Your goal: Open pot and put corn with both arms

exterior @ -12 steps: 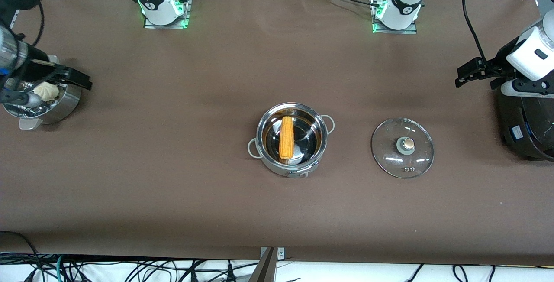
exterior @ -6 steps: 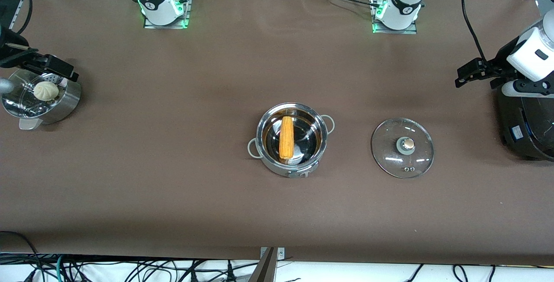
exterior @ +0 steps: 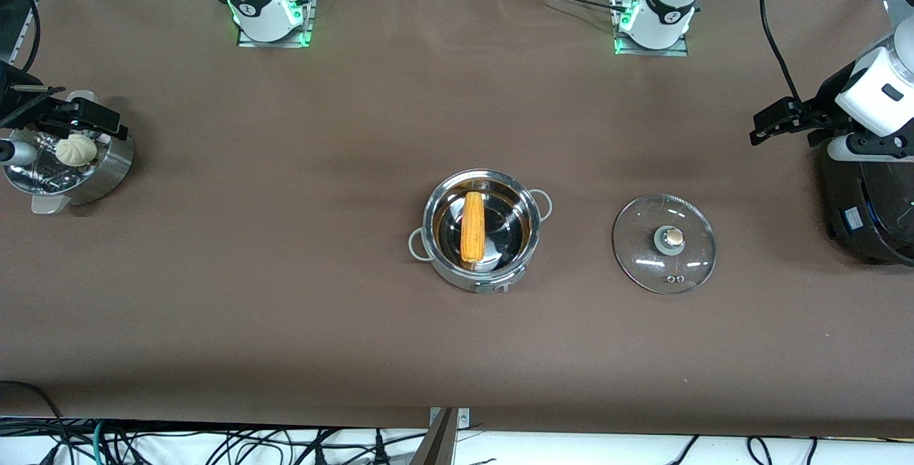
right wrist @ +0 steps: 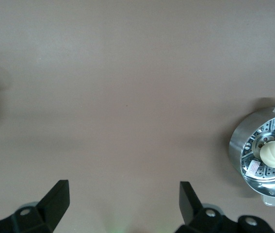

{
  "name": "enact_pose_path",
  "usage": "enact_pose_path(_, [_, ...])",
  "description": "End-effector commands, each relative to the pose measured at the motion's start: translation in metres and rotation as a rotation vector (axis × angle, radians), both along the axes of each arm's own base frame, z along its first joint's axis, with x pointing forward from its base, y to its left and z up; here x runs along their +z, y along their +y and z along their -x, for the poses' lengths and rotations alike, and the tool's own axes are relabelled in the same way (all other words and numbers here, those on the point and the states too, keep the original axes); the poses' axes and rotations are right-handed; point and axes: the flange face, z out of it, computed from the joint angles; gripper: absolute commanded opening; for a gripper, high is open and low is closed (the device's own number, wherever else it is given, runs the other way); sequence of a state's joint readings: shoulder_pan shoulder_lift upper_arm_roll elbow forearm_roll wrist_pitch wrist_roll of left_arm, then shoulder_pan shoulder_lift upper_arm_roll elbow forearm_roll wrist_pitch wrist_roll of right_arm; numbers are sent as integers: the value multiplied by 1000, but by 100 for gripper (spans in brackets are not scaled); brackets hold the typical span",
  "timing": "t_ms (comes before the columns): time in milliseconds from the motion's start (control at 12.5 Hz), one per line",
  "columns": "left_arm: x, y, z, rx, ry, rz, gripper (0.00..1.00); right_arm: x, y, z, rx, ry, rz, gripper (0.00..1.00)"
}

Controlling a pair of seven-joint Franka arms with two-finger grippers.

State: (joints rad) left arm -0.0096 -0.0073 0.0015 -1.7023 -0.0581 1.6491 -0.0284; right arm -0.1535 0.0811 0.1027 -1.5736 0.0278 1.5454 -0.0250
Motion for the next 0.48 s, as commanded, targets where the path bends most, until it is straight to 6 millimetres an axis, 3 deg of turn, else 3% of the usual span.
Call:
enact_pose_path(0, [3, -2, -4, 9, 5, 12, 100, 6, -2, -2, 21, -5, 11, 100])
enact_pose_path(400, [-1, -1, -6, 9, 11, 12, 100, 7, -2, -6, 28, -9, 25, 100])
